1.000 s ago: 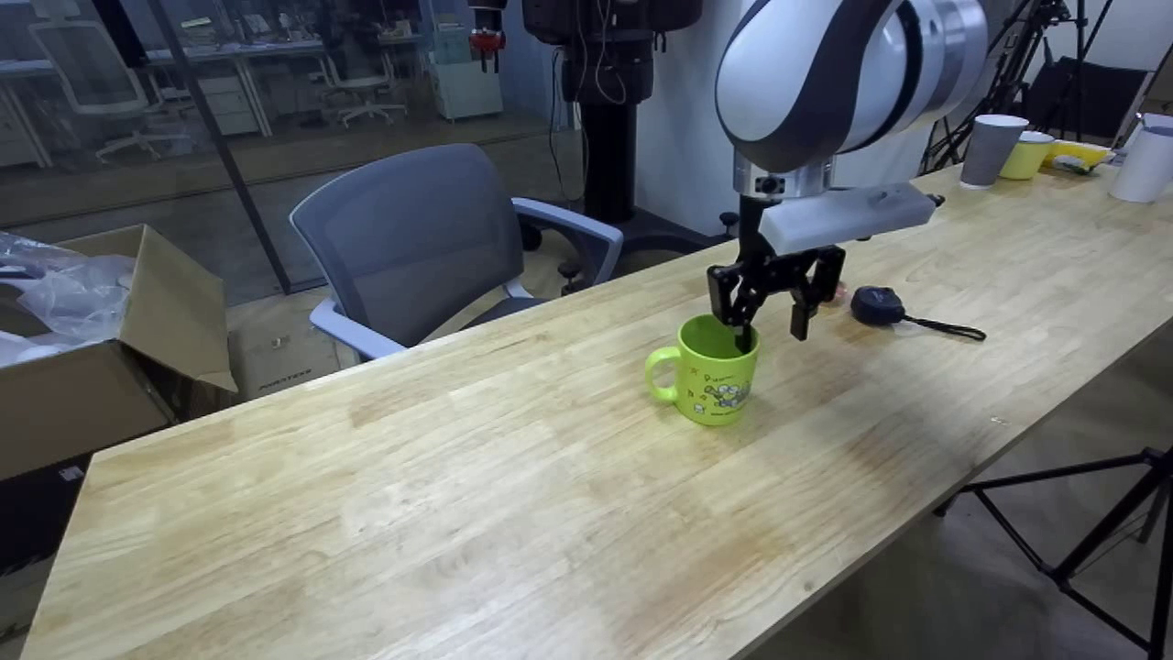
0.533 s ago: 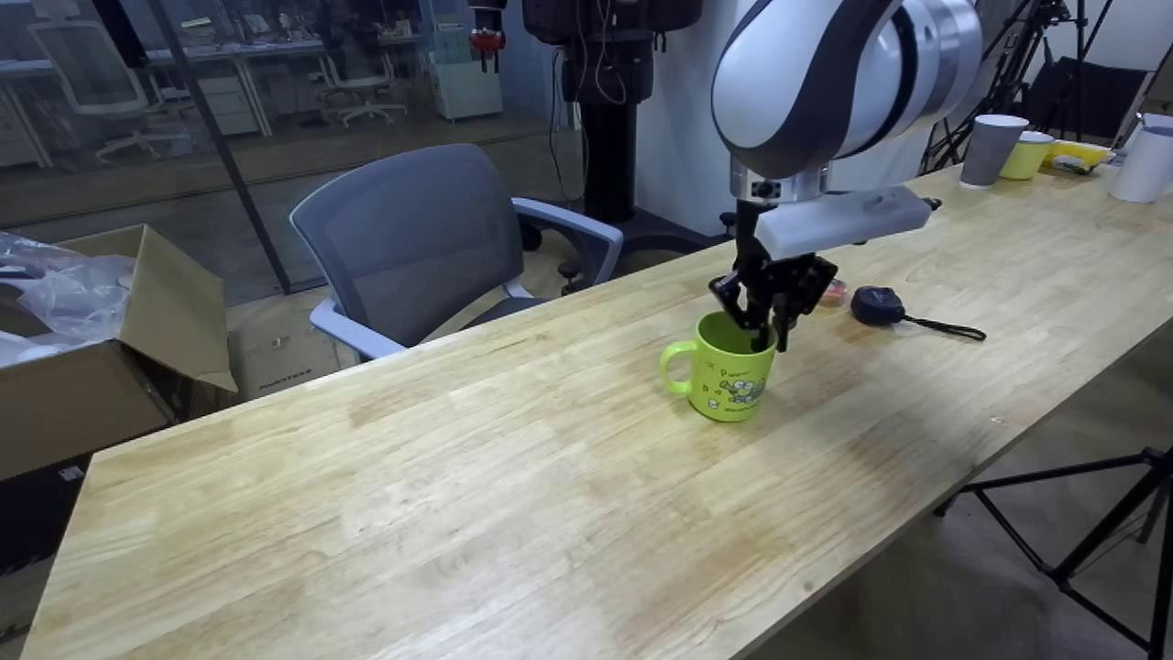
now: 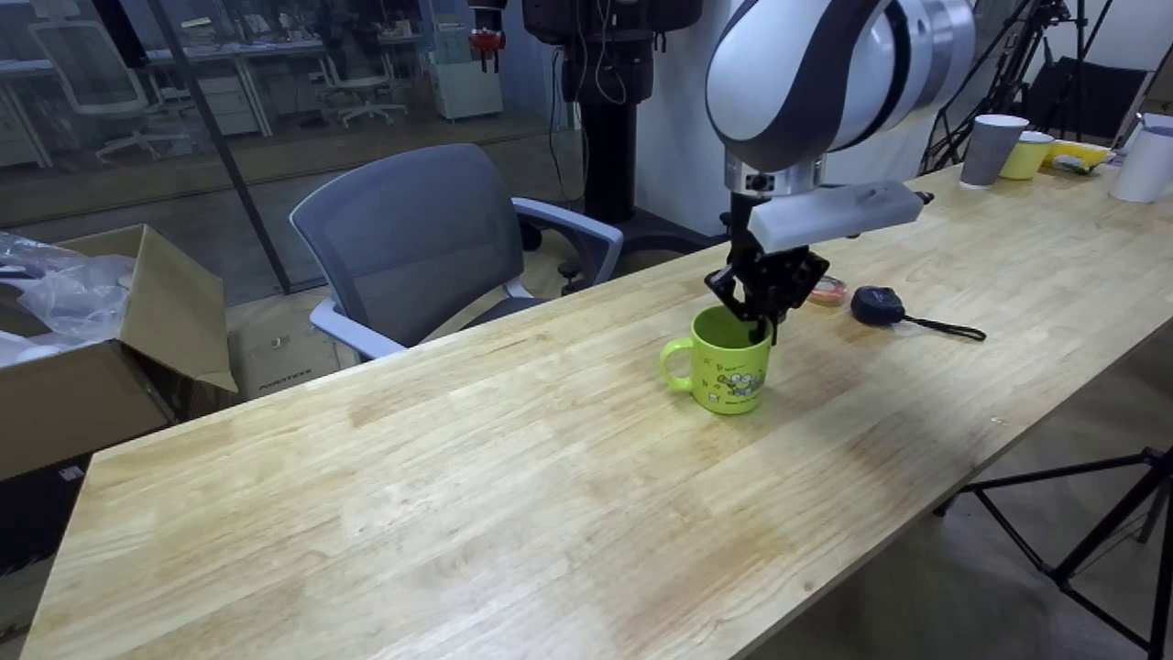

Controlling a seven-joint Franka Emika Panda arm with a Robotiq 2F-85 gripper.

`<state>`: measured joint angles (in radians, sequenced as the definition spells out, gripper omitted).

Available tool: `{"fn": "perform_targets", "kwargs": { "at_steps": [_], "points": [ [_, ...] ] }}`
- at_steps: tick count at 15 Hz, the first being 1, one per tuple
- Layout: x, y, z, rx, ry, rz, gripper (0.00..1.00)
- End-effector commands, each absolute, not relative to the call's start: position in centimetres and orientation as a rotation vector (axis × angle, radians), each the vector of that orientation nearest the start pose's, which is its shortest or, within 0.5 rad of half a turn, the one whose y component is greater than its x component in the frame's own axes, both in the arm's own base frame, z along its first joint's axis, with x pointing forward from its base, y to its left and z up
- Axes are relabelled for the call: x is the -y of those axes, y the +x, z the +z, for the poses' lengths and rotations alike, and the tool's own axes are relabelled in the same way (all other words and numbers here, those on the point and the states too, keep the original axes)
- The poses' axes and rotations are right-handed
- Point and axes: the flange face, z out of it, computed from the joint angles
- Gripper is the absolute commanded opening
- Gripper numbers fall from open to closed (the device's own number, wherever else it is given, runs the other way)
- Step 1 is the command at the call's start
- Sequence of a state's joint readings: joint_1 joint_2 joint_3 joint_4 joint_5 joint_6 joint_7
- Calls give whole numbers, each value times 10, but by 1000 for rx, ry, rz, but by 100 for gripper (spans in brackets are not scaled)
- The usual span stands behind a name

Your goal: Move the mug to the right

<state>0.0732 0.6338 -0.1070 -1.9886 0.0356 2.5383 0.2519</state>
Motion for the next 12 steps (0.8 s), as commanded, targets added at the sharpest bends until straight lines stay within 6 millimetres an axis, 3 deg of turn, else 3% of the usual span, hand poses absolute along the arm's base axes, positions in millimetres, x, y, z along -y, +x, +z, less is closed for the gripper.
{"fn": "perform_targets", "kwargs": {
  "at_steps": [1,12],
  "points": [
    [10,609,158,-482,-3165,57,3],
    [-25,630,197,-388,-3164,-60,3]
  ]
}}
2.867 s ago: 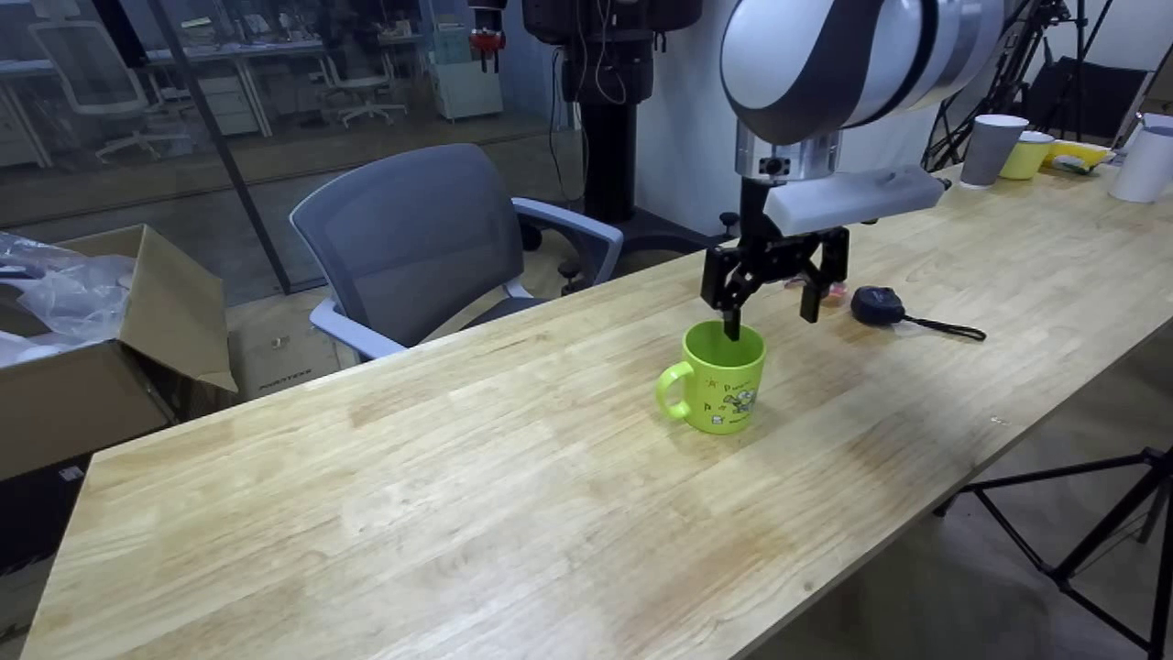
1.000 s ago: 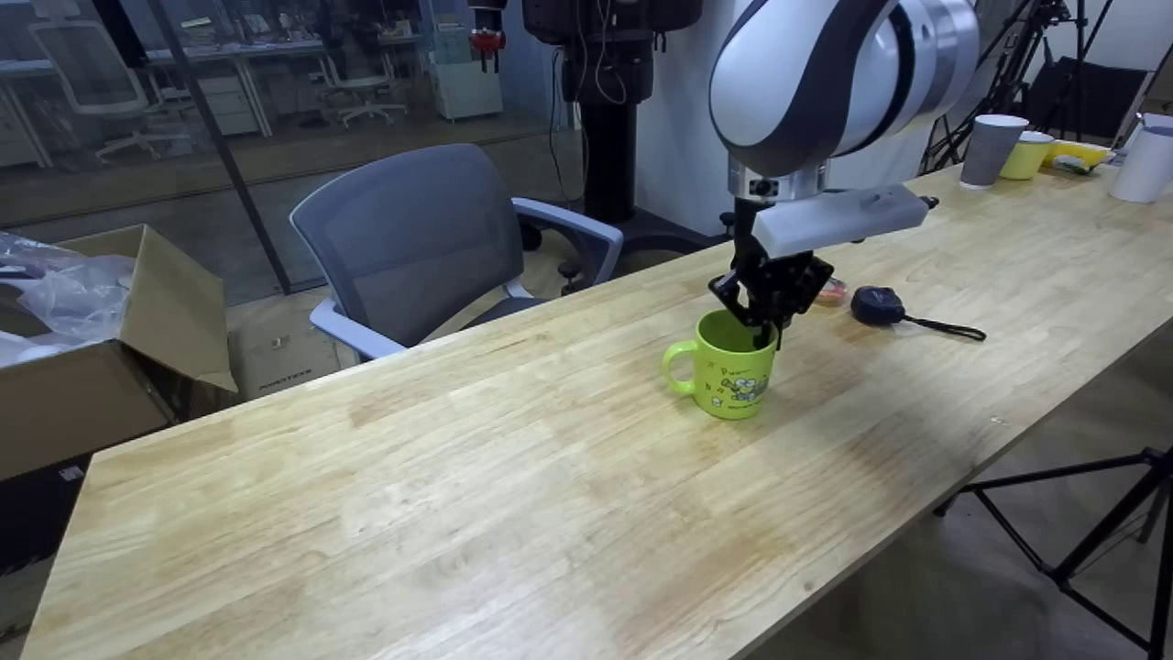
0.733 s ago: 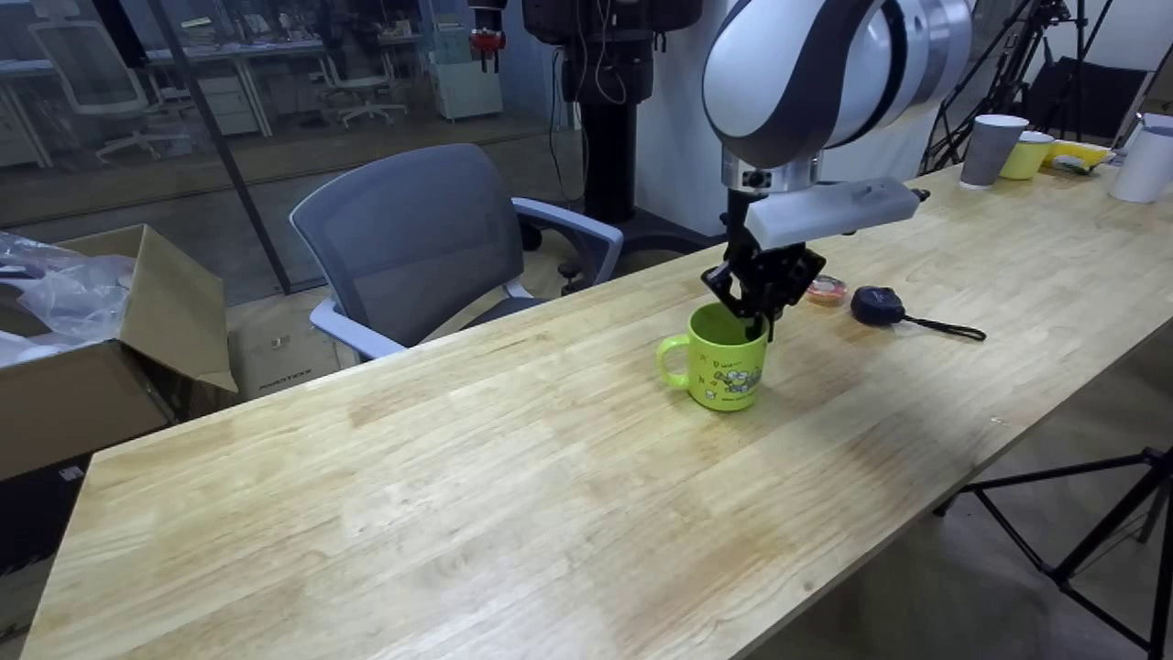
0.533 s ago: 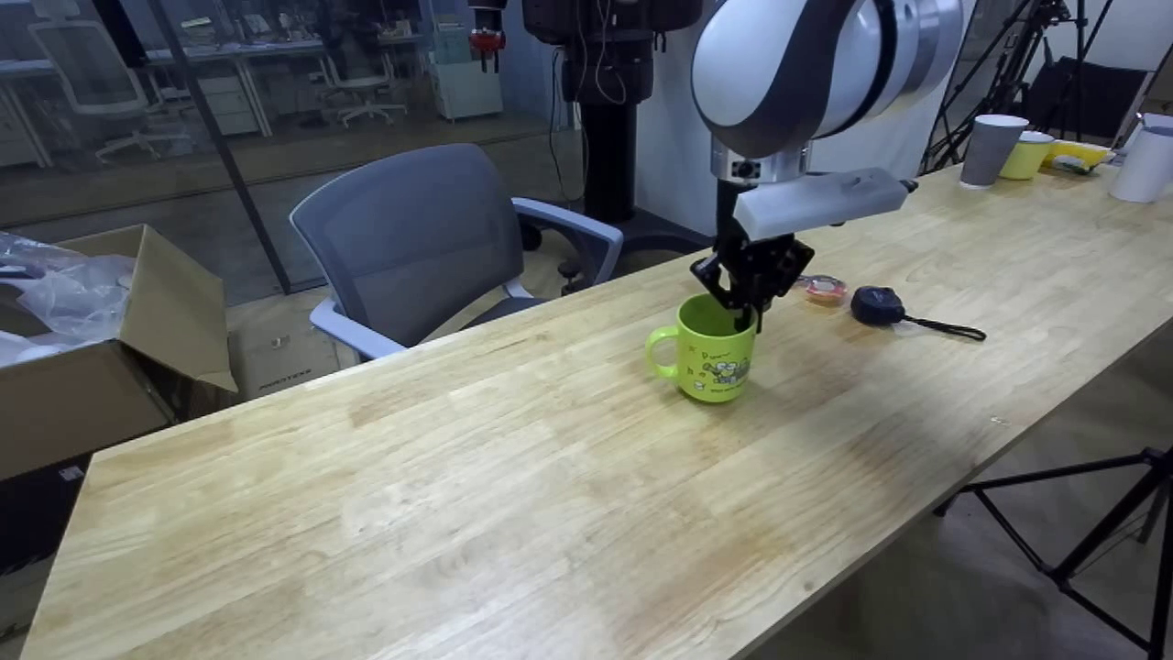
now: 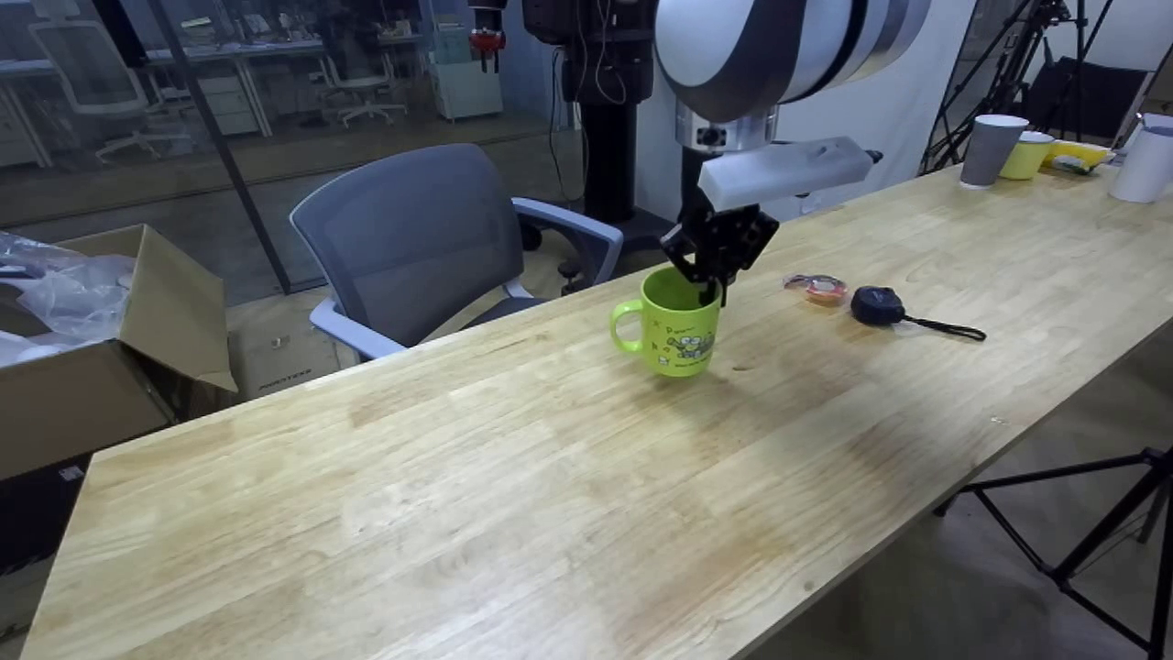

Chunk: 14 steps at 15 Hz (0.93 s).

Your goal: Move the mug to the right

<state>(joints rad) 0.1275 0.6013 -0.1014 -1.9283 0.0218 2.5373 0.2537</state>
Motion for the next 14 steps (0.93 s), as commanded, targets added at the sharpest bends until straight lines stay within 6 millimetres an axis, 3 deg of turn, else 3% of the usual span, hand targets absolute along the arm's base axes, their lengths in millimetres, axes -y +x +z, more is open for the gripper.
{"fn": "perform_targets", "kwargs": {
  "at_steps": [1,6,14],
  "points": [
    [-27,631,199,-382,-3164,-63,3],
    [-12,629,196,-403,-3160,-39,3],
    [47,624,193,-536,-3139,16,3]
  ]
}}
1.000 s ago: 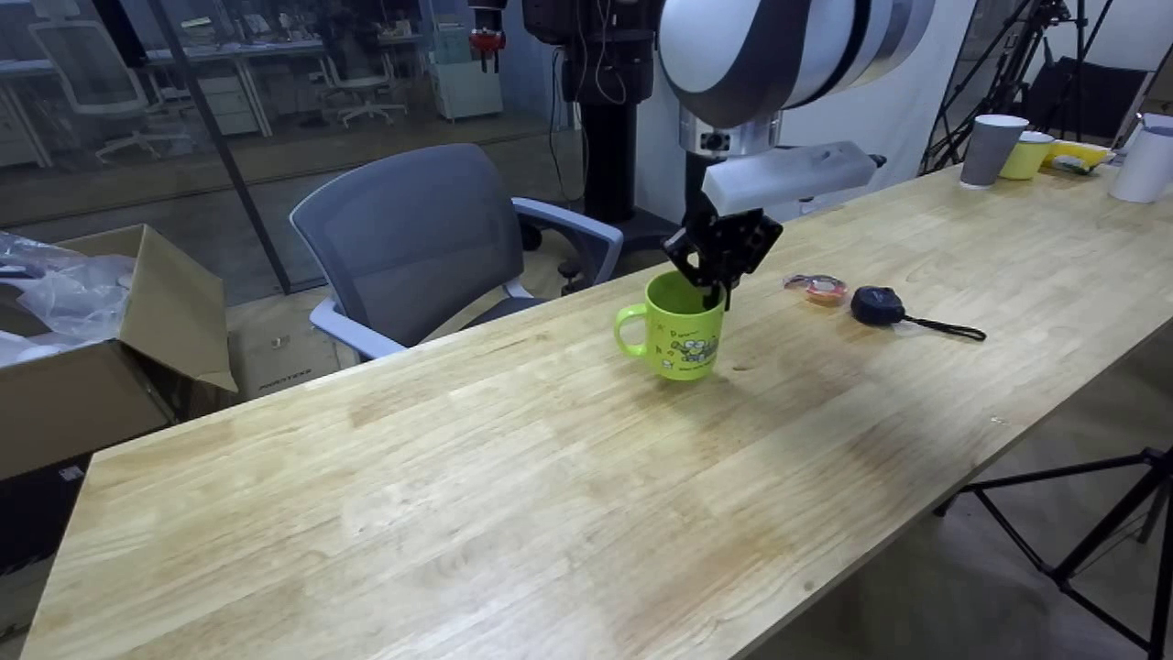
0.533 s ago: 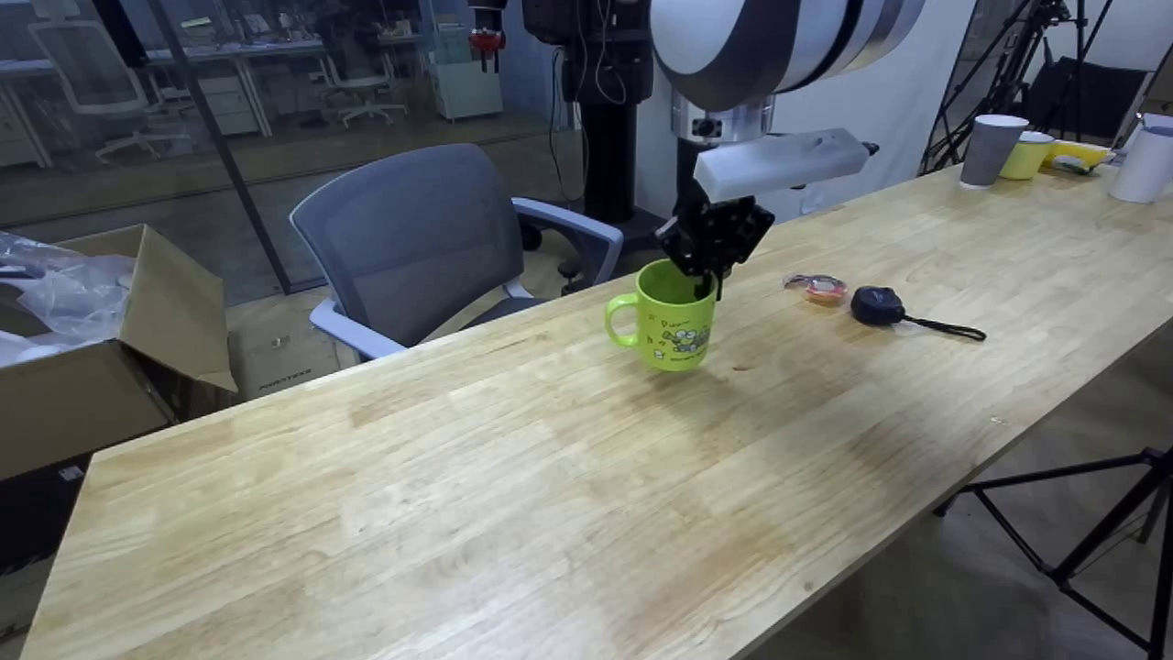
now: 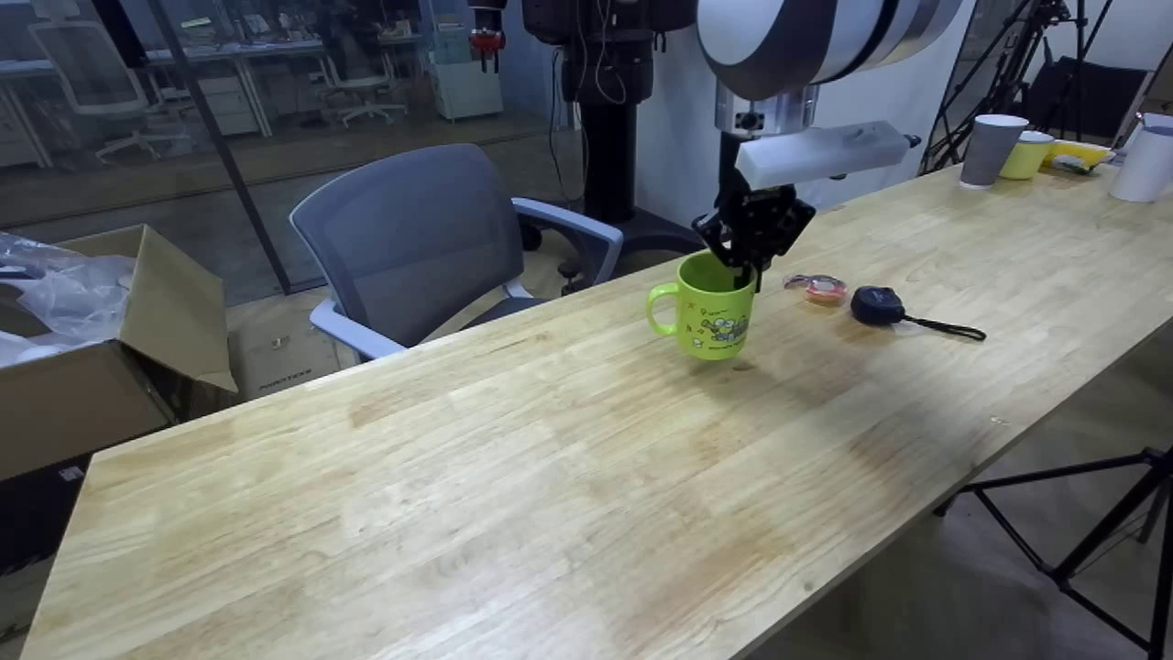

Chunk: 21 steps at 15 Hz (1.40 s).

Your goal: Move the mug to the right

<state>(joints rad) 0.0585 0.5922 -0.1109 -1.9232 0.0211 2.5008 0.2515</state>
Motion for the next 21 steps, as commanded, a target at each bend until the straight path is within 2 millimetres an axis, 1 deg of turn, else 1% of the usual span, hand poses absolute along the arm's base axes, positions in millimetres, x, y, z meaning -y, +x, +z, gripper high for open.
{"fn": "perform_targets", "kwargs": {
  "at_steps": [1,8,11,14,21],
  "points": [
    [55,622,193,-557,-3135,21,3],
    [109,612,191,-698,-3101,32,3],
    [127,607,189,-750,-3079,40,3],
    [142,600,186,-792,-3054,50,3],
    [168,579,174,-872,-3004,85,3]
  ]
}}
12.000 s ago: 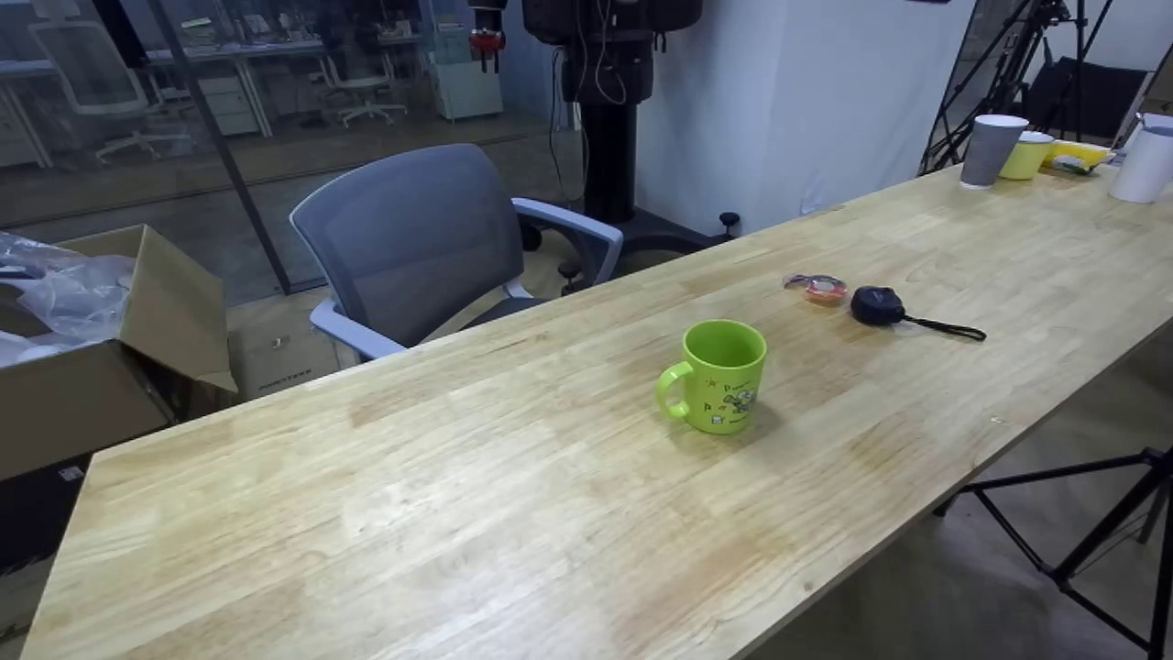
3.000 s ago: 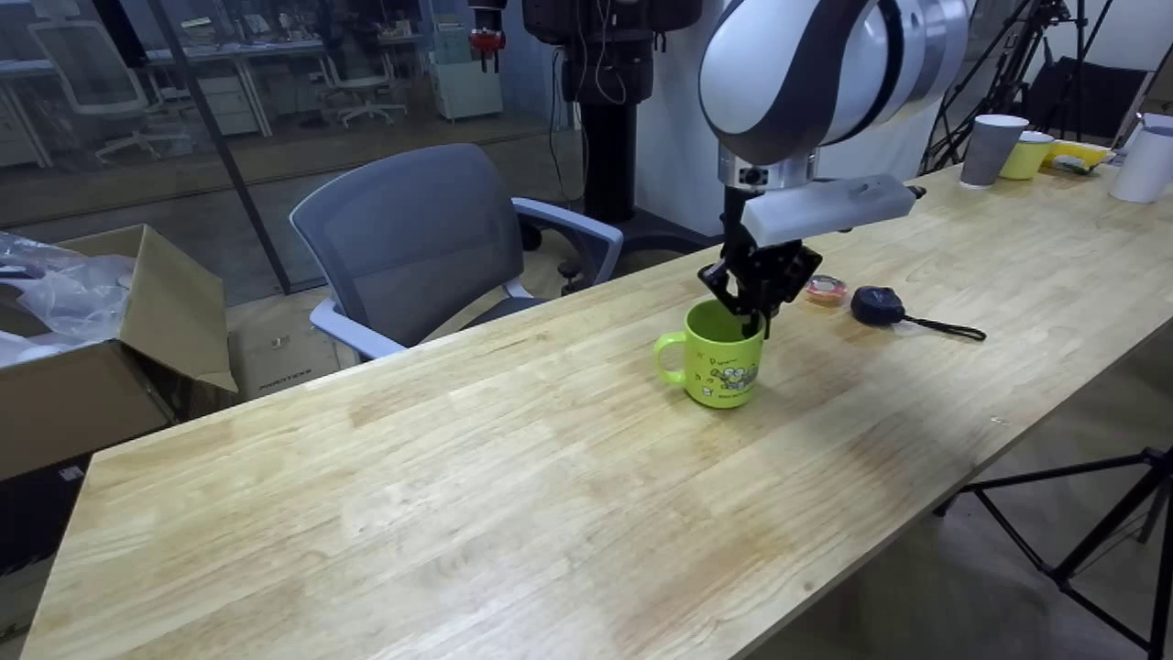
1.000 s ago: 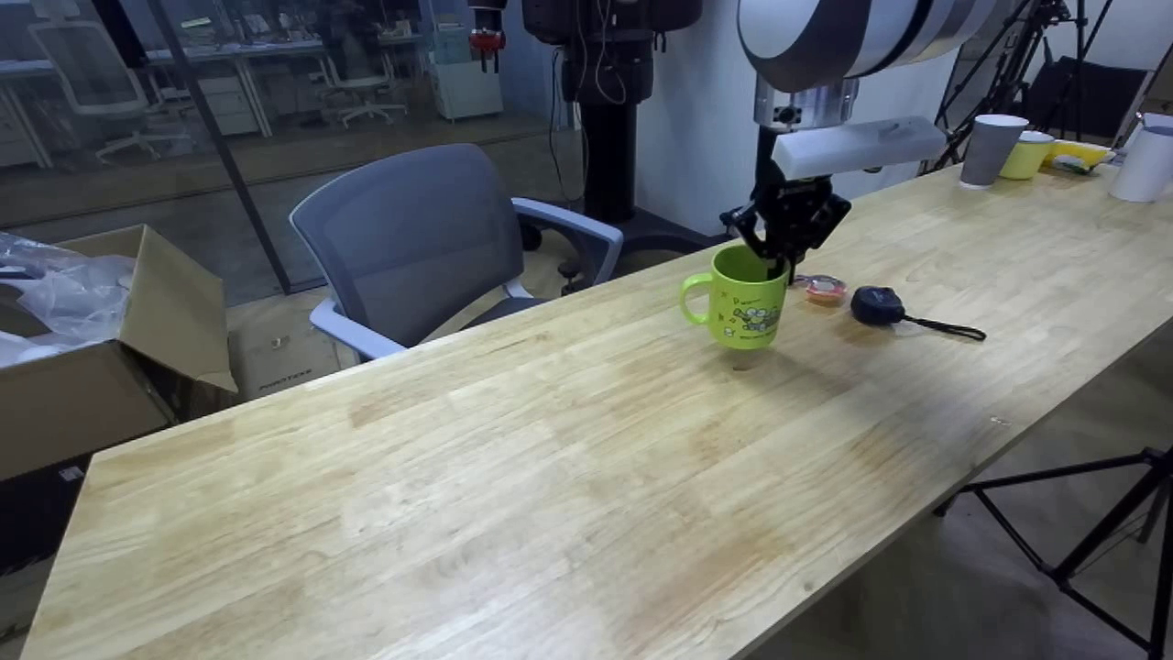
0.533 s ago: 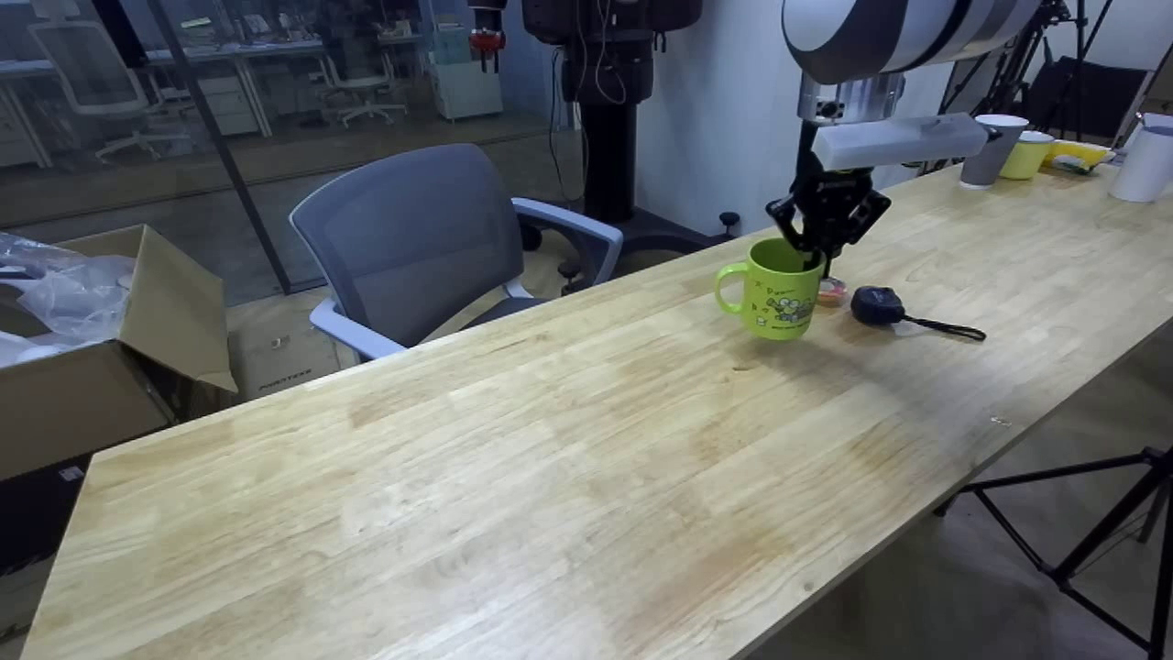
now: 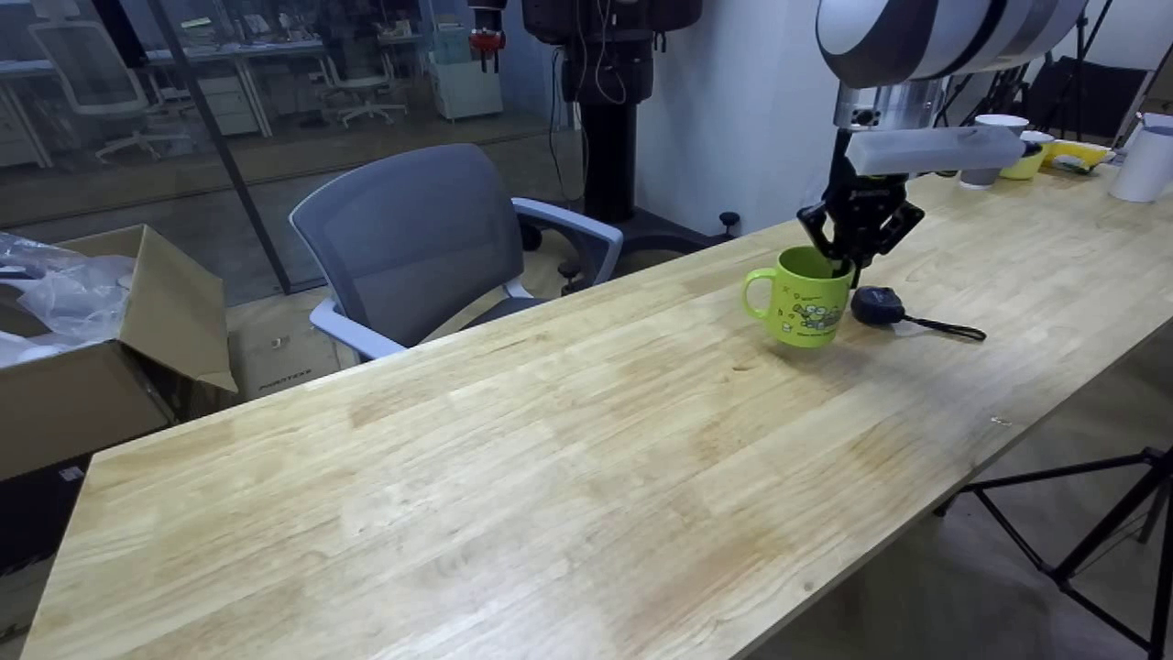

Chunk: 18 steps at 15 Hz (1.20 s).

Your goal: Move the mug to the right

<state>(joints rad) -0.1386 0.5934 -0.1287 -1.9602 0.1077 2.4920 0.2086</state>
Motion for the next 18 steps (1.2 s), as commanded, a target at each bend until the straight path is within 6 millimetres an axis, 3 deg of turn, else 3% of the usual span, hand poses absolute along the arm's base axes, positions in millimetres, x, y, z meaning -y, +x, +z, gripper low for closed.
{"fn": "perform_targets", "kwargs": {
  "at_steps": [1,9,18],
  "points": [
    [172,575,172,-884,-2995,92,3],
    [189,556,157,-922,-2976,133,3],
    [191,553,149,-952,-2968,78,3]
  ]
}}
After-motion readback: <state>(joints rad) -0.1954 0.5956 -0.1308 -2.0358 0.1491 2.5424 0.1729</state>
